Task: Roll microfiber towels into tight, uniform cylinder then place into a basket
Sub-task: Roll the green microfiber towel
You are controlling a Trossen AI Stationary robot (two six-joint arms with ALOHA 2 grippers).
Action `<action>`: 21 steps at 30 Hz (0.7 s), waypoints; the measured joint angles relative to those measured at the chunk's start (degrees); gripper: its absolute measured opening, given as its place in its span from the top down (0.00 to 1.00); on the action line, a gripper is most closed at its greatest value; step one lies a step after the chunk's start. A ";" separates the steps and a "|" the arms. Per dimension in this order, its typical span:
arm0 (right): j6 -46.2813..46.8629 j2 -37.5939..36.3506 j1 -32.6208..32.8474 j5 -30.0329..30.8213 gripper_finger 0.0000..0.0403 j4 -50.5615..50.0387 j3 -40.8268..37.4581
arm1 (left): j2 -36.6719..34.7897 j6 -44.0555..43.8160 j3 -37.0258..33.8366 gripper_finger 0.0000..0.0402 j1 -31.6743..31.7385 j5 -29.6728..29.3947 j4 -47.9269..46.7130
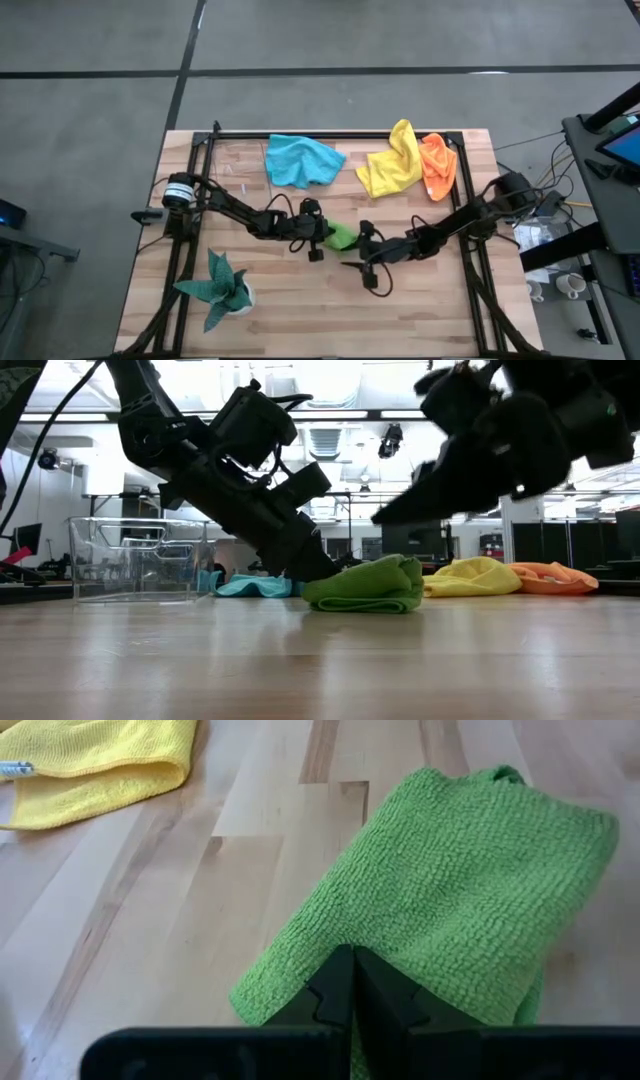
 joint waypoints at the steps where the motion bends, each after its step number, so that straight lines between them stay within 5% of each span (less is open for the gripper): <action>1: -0.26 -0.78 -0.02 1.60 0.58 0.12 -0.14 | 0.00 0.00 0.00 1.00 0.00 0.01 0.02; 8: 2.50 -1.02 -0.62 15.71 0.70 0.31 -2.41 | 0.00 -0.02 0.00 1.00 0.00 0.14 0.07; 14: 6.35 3.60 -1.14 15.51 0.93 3.26 -2.98 | 0.00 -0.04 0.00 1.00 -0.02 0.21 0.17; 21: 4.58 7.25 -1.14 5.67 0.97 6.66 -2.21 | -0.19 0.32 0.00 1.00 -0.04 0.23 0.14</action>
